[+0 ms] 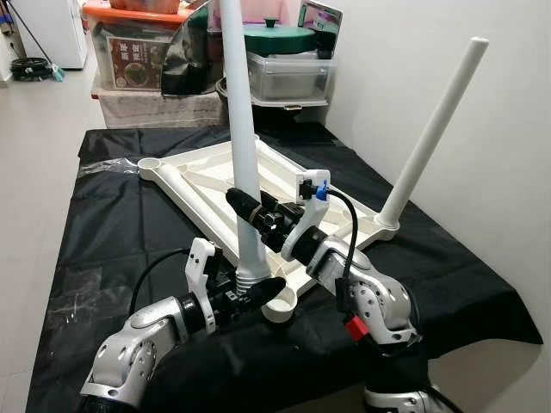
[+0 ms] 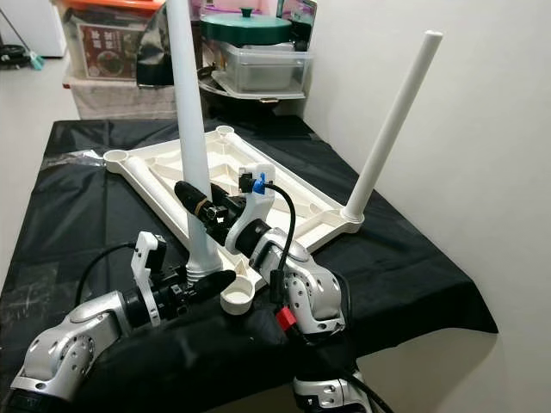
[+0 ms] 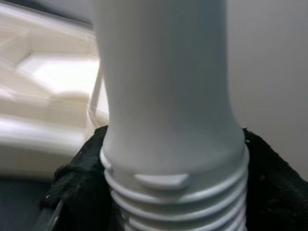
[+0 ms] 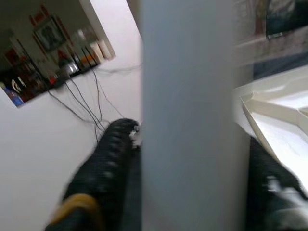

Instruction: Building children table

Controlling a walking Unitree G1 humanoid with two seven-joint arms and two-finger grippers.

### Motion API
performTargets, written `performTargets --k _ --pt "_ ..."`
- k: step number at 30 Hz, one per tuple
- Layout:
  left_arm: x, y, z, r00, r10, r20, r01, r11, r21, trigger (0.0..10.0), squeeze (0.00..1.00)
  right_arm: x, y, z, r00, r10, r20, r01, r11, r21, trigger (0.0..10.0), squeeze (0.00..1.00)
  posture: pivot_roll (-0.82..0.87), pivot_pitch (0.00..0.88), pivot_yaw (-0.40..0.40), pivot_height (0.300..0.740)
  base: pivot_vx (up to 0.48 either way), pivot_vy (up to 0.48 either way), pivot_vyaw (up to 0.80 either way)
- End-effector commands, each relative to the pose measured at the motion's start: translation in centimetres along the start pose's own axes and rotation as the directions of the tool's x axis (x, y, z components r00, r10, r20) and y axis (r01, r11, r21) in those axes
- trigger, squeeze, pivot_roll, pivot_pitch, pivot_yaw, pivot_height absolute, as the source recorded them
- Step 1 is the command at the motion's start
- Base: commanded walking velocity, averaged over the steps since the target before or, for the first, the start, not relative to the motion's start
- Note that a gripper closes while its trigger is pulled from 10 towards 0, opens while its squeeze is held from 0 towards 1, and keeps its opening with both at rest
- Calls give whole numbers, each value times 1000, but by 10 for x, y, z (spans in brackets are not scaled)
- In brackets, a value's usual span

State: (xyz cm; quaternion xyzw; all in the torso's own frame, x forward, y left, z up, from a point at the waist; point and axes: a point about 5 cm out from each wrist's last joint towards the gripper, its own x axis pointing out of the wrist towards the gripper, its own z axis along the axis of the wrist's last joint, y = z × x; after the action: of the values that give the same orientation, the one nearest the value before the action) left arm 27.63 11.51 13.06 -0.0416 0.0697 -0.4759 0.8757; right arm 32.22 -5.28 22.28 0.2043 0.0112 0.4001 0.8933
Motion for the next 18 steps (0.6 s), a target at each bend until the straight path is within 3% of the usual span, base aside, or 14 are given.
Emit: performTargets --k 1,2,3,4,5,6,7,8,12,13,18 --pt "3 -8 -5 997 -43 -68 51 991 121 10000 0 1 -3 2 1000 -8 -29 7 1000 -19 10000 1000 54 0 -102 740 0 0 0" --pt "0 -8 -9 990 -36 -137 68 970 235 10000 0 -1 -5 6 999 3 -38 -4 1000 -19 10000 1000 59 0 -103 740 0 0 0" --pt "0 -8 -9 990 -36 -137 68 970 235 10000 0 -1 -5 6 999 3 -38 -4 1000 -19 10000 1000 59 0 -103 740 0 0 0" --pt "-3 -7 -11 984 -25 -176 81 945 318 10000 0 -3 -6 9 999 15 -46 -14 1000 13 10000 1000 60 0 -102 740 0 0 0" --pt "-3 -7 -11 984 -25 -176 81 945 318 10000 0 -3 -6 9 999 15 -46 -14 1000 13 10000 1000 60 0 -102 740 0 0 0" --pt "-5 -5 -10 981 -15 -193 88 924 373 10000 0 -5 -6 10 998 29 -56 -24 997 76 10000 1000 61 0 -104 740 0 0 0" --pt "-6 -4 -9 981 -9 -196 89 912 400 10000 0 -6 -7 10 998 32 -61 -25 992 126 10000 412 62 0 -104 740 0 0 0" --pt "-6 -4 -8 981 -8 -191 86 911 404 10000 0 -6 -8 8 997 25 -78 -11 984 179 10000 0 62 0 -101 740 0 0 0" --pt "-6 -3 -8 981 -7 -194 89 905 416 10000 0 -8 -11 3 995 12 -102 11 975 224 10000 0 60 0 -100 740 0 0 0" --pt "-4 -3 -7 983 -2 -183 83 897 434 10000 0 -12 -21 -4 992 -50 -118 81 959 272 0 0 57 0 -98 740 0 0 0" --pt "1 0 -3 988 13 -154 57 894 445 10000 0 -13 -29 -8 988 -130 -79 149 929 339 0 0 54 0 -93 740 0 0 0"
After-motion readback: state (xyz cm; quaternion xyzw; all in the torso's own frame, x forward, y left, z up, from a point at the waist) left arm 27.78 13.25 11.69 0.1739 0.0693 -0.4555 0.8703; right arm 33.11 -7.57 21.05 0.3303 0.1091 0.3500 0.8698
